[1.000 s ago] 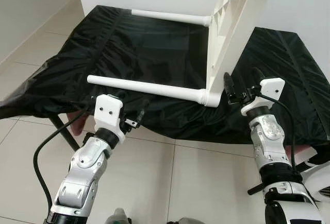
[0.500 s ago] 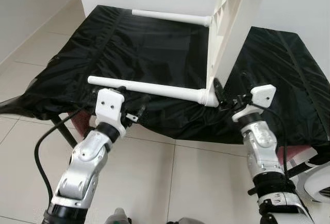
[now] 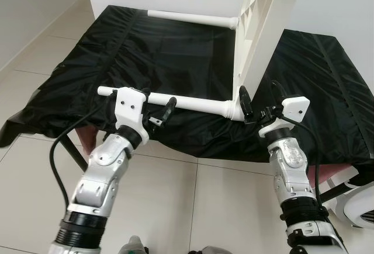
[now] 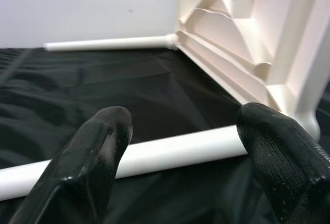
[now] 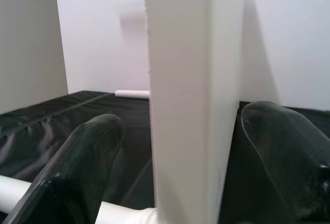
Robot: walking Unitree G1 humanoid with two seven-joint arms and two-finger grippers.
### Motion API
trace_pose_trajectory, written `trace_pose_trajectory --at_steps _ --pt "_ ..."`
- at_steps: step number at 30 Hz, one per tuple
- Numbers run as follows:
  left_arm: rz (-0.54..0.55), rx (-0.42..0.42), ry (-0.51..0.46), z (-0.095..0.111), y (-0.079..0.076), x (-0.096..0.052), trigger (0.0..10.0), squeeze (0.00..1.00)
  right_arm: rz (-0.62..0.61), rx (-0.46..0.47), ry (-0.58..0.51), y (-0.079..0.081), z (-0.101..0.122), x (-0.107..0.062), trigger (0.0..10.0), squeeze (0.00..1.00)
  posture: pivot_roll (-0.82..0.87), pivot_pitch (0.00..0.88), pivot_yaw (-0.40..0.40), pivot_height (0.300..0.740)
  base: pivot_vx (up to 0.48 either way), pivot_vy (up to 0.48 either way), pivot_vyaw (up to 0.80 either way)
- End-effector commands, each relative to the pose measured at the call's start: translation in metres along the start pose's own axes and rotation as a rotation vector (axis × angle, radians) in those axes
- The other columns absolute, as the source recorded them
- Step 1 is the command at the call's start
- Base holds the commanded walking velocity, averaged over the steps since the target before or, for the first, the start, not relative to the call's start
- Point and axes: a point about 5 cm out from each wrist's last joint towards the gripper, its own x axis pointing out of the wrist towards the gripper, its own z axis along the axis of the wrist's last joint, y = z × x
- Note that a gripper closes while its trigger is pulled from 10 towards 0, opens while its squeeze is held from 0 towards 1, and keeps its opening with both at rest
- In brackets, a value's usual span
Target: Building children table
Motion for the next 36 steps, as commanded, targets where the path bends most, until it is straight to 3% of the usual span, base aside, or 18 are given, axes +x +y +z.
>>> trace_pose_trajectory --at_steps 1,3,13,15,18,21,28,32,36 --pt "0.106 -0.002 0.004 -0.001 0.01 0.001 10.0 0.0 -0.033 -0.012 0.012 -0.003 0.0 -0.002 10.0 0.0 -0.02 0.0 -0.069 0.74 0.0 0.0 0.0" --pt "0.178 0.0 0.007 -0.002 0.018 0.0 10.0 0.0 -0.057 -0.017 0.011 -0.004 0.001 -0.001 10.0 0.0 -0.02 0.0 -0.072 0.74 0.0 0.0 0.0" --pt "0.2 0.006 0.052 -0.003 0.026 0.005 10.0 0.0 -0.093 -0.008 0.038 0.002 -0.001 -0.002 10.0 0.0 0.0 0.0 -0.057 0.74 0.0 0.0 0.0" --pt "0.16 0.055 0.055 -0.002 0.023 0.009 10.0 0.0 -0.109 0.004 0.057 0.003 -0.003 -0.003 10.0 0.0 0.0 0.0 -0.067 0.74 0.0 0.0 0.0" --pt "0.149 0.063 0.056 -0.002 0.023 0.011 10.0 0.0 -0.115 0.006 0.064 0.004 -0.003 -0.003 10.0 0.0 0.01 0.0 -0.072 0.74 0.0 0.0 0.0" --pt "0.128 0.142 0.048 -0.003 0.022 0.013 10.0 0.0 -0.083 -0.012 0.064 0.009 -0.003 -0.004 10.0 0.0 0.0 0.0 -0.076 0.74 0.0 0.0 0.0" --pt "0.184 0.198 0.002 0.004 0.028 0.014 10.0 0.0 -0.091 -0.03 0.063 0.008 -0.003 -0.01 10.0 0.0 0.0 0.0 -0.049 0.74 0.0 0.0 0.0" --pt "0.192 0.21 -0.01 0.008 0.03 0.015 10.0 0.0 -0.091 -0.023 0.07 0.009 -0.004 -0.012 10.0 0.0 0.0 0.0 -0.041 0.74 0.0 0.0 0.0" --pt "0.15 0.145 -0.024 0.009 0.029 0.014 10.0 0.0 -0.089 -0.002 0.071 0.013 -0.005 -0.011 10.0 0.0 0.0 0.0 -0.019 0.74 0.0 0.0 0.0"
